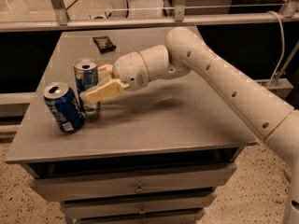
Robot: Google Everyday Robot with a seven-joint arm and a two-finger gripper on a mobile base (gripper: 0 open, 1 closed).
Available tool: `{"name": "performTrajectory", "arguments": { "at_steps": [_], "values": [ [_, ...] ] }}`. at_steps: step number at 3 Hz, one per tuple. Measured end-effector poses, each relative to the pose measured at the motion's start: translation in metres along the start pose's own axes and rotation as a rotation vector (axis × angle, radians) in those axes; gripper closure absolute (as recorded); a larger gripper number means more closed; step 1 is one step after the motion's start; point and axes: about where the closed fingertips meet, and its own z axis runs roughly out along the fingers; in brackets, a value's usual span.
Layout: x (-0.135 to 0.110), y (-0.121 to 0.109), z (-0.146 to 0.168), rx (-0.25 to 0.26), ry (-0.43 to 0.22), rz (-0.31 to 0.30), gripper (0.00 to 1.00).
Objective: Move redbull can near pepsi can
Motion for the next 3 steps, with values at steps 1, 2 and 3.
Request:
{"name": "performTrajectory", "arguments": {
  "at_steps": [1, 2, 3],
  "values": [
    [0.0064, 0.0006, 0.0050, -0.036, 0.038, -0.008, 0.41],
    [0.0096, 0.0009, 0.0066, -0.056, 0.060, -0.017, 0.18],
    [0.0104, 0.0015, 0.0097, -0.070, 0.068, -0.027, 0.00]
  ]
}}
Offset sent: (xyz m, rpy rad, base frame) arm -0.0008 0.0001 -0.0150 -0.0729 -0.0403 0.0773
